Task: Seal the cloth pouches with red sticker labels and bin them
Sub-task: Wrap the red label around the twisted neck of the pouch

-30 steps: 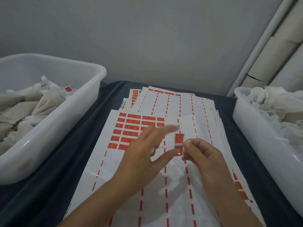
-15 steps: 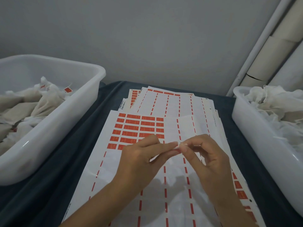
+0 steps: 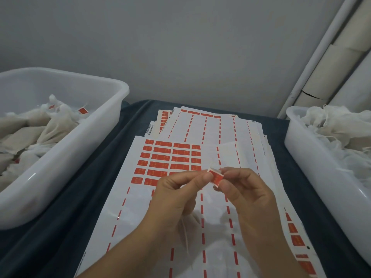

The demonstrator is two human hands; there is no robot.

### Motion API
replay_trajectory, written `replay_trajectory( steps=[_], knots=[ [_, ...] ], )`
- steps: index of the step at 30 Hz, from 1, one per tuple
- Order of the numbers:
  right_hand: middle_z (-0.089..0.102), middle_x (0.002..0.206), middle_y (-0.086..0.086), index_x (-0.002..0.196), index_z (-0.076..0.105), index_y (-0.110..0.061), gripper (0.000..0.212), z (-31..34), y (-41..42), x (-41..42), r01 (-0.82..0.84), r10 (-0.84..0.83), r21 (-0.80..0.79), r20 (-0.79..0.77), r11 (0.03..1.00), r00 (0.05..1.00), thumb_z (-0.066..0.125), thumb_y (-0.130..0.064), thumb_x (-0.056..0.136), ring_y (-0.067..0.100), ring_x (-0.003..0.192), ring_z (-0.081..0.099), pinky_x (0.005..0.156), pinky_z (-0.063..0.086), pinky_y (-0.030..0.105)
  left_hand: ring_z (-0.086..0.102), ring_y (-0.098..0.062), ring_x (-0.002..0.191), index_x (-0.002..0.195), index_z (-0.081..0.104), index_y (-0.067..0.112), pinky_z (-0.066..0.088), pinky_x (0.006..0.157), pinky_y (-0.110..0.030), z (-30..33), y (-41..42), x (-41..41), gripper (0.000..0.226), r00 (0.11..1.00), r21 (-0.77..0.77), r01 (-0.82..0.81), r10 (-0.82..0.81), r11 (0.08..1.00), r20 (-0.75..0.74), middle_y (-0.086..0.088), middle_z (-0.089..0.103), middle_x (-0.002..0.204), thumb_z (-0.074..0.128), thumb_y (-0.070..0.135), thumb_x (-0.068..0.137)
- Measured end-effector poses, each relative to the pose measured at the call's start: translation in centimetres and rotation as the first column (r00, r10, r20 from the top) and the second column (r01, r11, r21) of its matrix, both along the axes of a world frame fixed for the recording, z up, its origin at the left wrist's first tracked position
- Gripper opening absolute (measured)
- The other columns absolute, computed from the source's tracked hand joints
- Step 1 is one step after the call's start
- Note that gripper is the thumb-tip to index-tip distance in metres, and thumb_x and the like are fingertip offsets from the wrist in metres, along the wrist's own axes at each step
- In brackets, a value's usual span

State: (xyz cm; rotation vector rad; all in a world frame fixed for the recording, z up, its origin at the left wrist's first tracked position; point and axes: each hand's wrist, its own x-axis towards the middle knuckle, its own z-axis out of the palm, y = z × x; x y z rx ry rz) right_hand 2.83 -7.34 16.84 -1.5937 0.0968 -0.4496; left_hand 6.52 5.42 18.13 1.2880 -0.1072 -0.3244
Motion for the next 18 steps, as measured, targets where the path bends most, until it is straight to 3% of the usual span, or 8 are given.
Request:
replay_trajectory(
  steps=[18],
  knots=[
    [0.072, 0.080, -0.014, 0.085, 0.065, -0.022, 0.032, 0.26, -0.14, -0.18, -0.001, 0.001, 0.012, 0.005, 1.000, 1.000, 0.063, -0.042, 0.060, 0.011, 0.077, 0.070, 0.064, 0.051, 0.009, 0.033, -0.005, 0.034, 0.067, 0.076, 0.029, 0.031, 0.036, -0.013, 0.07, 0.12, 0.04, 0.030, 1.000, -0.014, 0.026, -0.026, 1.000, 0.005, 0.008, 0.048, 0.038, 0.068, 0.044, 0.043]
  ],
)
